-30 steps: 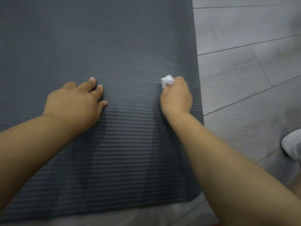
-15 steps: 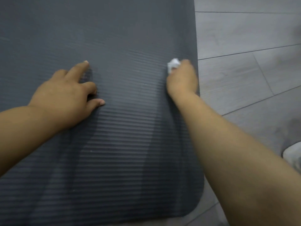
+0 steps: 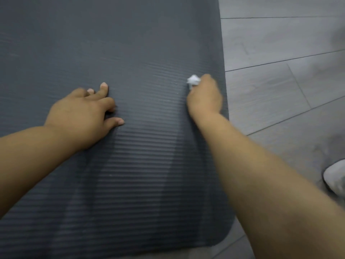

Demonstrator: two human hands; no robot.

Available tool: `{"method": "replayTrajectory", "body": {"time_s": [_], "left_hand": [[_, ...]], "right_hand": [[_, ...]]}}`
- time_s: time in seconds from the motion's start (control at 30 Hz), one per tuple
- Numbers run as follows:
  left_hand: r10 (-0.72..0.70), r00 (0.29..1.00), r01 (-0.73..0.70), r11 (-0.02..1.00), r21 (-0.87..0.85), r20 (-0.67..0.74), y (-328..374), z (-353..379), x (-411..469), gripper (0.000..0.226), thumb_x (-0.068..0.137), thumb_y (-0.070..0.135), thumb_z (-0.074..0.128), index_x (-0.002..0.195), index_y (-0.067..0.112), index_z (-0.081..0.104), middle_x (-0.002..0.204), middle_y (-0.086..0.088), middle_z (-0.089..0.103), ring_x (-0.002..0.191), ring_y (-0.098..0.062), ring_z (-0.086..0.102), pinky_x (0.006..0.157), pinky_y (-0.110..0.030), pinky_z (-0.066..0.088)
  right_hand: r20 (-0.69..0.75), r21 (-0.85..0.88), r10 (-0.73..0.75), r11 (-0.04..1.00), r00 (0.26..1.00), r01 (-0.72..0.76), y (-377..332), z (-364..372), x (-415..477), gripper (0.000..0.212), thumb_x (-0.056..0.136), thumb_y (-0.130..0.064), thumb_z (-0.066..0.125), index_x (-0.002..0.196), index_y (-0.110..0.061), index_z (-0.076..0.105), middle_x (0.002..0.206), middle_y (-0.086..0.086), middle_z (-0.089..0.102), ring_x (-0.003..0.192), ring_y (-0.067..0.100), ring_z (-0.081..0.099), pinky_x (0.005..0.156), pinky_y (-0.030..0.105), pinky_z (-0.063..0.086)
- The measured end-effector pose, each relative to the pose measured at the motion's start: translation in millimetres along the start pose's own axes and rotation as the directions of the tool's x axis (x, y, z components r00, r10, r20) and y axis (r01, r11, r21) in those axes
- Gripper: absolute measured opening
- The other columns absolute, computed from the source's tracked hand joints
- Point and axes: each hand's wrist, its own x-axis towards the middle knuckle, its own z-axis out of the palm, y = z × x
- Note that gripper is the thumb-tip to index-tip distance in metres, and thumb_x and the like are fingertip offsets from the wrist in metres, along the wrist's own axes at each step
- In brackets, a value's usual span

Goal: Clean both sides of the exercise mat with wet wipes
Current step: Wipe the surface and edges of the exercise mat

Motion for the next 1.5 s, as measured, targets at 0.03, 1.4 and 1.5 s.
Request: {"method": "replayTrajectory", "body": {"time_s": [0.03,1.4,1.5], "left_hand": [[0.003,1.000,-0.003,1.000,-0.018,0.021,-1,-2,0,0.044,0.086,0.056,0.048,0.117,0.026,0.058,0.156,0.004,0.019,0.135,-0.026,0.033,0.102,-0.039,0.036],[0.275,0.913,-0.387,0.820,0.422,0.302,-126,-46,-212,0.024,0.079,0.019,0.067,0.101,0.014,0.060,0.098,-0.005,0.065,0.086,-0.024,0.066,0.064,-0.034,0.053],[0.386,0.921,-0.384,0.870,0.309,0.057,-107,-46,-189,0.036,0.045,0.003,0.090,0.067,0.008,0.061,0.057,-0.008,0.059,0.040,-0.028,0.057,0.031,-0.028,0.039]], "right_hand": [[0.047,0.025,-0.090,0.996,0.995,0.089,-15,7,-15,0.026,0.093,-0.018,0.045,0.116,-0.007,0.050,0.123,0.013,0.053,0.111,0.031,0.053,0.086,0.035,0.040],[0.519,-0.258,-0.620,0.543,0.589,0.799,-50,-6,-283,0.052,0.050,-0.032,0.084,0.093,-0.008,0.071,0.078,0.008,0.062,0.054,0.025,0.060,0.043,0.025,0.042],[0.373,-0.293,-0.523,0.718,0.767,0.632,-33,-23,-249,0.021,0.054,-0.013,0.075,0.071,-0.009,0.063,0.068,0.010,0.056,0.049,0.027,0.059,0.038,0.027,0.040]]}}
